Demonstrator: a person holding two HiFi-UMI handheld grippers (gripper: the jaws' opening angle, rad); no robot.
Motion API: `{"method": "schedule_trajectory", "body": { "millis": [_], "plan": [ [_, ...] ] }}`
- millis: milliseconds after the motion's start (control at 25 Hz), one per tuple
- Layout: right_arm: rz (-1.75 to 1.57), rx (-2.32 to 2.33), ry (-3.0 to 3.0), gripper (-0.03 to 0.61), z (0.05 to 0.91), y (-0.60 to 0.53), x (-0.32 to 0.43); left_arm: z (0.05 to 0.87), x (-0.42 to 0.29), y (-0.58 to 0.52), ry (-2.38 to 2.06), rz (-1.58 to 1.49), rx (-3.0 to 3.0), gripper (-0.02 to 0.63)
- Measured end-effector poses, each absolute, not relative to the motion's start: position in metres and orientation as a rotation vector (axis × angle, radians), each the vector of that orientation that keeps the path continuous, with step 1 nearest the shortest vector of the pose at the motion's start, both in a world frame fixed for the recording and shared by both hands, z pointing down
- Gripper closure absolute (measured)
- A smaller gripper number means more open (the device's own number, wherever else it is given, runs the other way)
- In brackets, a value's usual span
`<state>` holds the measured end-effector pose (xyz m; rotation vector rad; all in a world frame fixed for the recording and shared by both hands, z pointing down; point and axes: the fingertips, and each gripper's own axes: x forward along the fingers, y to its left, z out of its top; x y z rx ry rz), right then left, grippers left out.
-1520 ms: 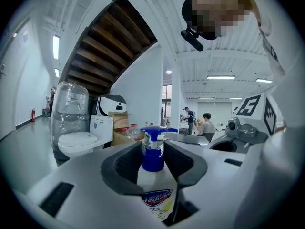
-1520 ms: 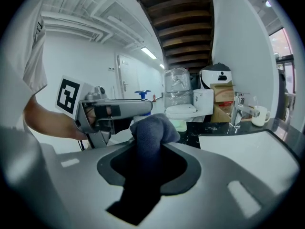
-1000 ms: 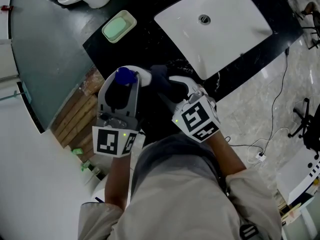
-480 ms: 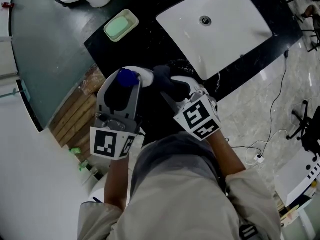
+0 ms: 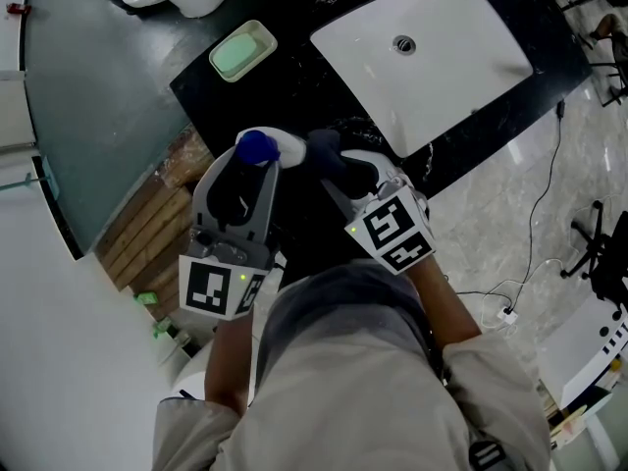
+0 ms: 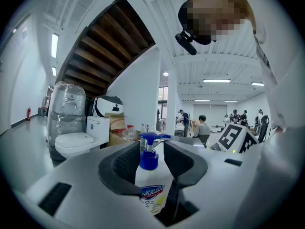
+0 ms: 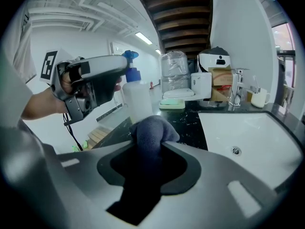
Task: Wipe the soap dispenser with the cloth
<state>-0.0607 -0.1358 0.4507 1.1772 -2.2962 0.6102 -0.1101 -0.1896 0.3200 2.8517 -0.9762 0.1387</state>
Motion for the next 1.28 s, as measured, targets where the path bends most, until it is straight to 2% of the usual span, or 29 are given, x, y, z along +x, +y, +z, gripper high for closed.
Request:
{"method": "schedule_trajectory", "body": {
  "millis": [640, 1000, 1280],
  "plan": [
    [0.654, 1.189, -2.193, 0.454, 0.477, -0.133, -0.058, 0.321, -0.132, -0.174, -1.012, 0.082, 2.807, 0.471],
    [0.608, 1.188, -2.145, 0.381, 0.481, -0.130, -0.058, 0.320, -0.139, -0.173, -1.035, 0.032, 2.766, 0.471],
    [0.573, 1.227, -2.181, 0.374, 0.460, -0.130, -0.059, 0.321, -0.137, -0.169, -1.021, 0.003, 2.744, 0.471]
  ]
}}
